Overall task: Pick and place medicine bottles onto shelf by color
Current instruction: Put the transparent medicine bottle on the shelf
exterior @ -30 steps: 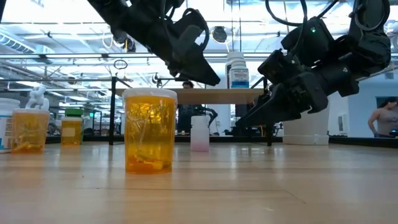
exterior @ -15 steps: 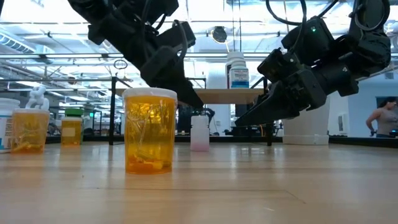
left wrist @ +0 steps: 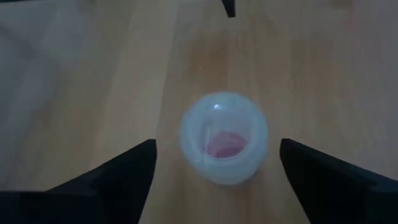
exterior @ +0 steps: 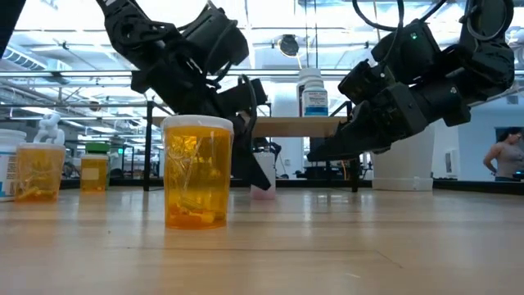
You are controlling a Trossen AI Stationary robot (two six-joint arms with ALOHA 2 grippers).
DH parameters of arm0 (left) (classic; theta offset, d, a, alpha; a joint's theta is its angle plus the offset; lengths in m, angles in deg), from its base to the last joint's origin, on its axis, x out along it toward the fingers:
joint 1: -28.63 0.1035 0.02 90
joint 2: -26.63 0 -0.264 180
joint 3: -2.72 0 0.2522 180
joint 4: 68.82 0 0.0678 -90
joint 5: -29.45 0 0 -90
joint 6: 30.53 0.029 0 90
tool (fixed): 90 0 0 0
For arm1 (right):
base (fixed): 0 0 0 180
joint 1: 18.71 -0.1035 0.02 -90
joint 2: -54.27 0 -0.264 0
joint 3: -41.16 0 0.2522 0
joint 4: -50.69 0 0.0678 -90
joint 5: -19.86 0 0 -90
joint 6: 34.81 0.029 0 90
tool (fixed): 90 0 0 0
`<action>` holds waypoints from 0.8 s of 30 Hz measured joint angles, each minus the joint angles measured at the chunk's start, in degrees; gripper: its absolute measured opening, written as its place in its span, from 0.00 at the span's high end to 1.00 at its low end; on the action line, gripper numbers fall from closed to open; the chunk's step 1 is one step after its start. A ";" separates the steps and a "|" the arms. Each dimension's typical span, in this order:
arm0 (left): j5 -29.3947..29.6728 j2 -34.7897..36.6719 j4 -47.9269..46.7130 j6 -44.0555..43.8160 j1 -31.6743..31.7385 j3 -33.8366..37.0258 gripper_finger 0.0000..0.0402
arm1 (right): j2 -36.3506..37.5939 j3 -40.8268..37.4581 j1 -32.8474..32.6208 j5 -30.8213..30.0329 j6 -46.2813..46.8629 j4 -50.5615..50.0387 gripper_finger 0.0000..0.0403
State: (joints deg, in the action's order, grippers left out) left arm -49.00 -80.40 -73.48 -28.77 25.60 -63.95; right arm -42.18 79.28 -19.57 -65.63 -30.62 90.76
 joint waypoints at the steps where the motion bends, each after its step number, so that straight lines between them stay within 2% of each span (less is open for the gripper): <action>1: -0.02 0.06 0.11 0.00 0.17 -0.02 0.19 | 0.00 0.00 0.00 0.00 -0.16 -0.12 0.41; 5: -0.34 1.32 0.01 -0.37 0.79 -0.03 0.30 | 0.00 0.00 0.00 0.00 -0.31 -0.62 0.41; 11: -9.48 2.08 0.63 0.52 1.63 -0.02 0.43 | 0.00 0.00 0.00 0.02 -0.33 -0.97 0.41; 24: -9.76 2.06 -0.32 0.94 2.49 -0.02 0.52 | 0.00 0.00 0.00 0.02 -0.16 -0.97 0.41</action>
State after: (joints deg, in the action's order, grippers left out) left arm -58.76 -78.34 -73.80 -27.83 28.09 -63.97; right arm -42.18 79.28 -19.57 -65.61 -30.78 89.79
